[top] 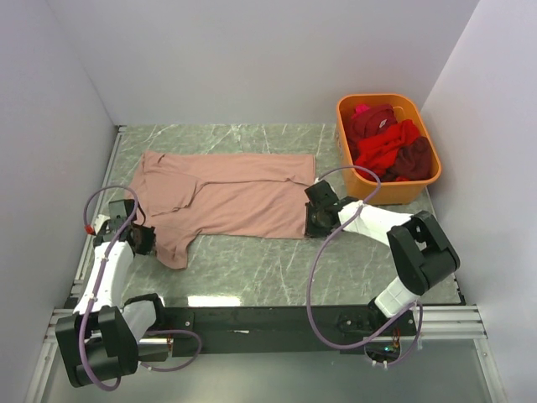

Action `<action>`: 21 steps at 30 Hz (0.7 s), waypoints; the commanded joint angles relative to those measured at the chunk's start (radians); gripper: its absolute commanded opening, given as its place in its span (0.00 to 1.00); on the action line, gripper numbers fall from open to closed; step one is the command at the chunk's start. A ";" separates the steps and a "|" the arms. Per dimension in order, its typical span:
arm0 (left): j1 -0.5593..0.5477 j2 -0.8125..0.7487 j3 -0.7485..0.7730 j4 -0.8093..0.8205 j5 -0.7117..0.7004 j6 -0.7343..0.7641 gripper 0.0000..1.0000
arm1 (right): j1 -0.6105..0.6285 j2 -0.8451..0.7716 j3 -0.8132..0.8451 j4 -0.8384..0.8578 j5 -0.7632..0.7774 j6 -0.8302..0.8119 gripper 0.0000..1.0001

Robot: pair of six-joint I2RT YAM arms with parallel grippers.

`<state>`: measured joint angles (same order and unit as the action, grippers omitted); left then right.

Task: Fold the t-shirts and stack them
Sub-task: Fold the tshirt

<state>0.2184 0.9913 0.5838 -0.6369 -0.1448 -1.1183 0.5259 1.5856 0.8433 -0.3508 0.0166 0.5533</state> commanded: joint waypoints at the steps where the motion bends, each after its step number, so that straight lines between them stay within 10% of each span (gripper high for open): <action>1: -0.002 -0.019 0.042 0.042 0.056 0.032 0.01 | 0.002 0.013 0.051 0.009 0.026 0.002 0.24; 6: -0.001 -0.022 0.099 0.031 0.083 0.037 0.01 | 0.000 -0.002 0.080 -0.023 0.060 -0.015 0.01; 21: -0.002 0.075 0.214 0.129 0.148 -0.003 0.01 | -0.036 0.023 0.258 -0.149 0.037 -0.055 0.00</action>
<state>0.2184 1.0569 0.7376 -0.5755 -0.0177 -1.1000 0.5125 1.5974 1.0405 -0.4683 0.0406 0.5167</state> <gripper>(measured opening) 0.030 0.010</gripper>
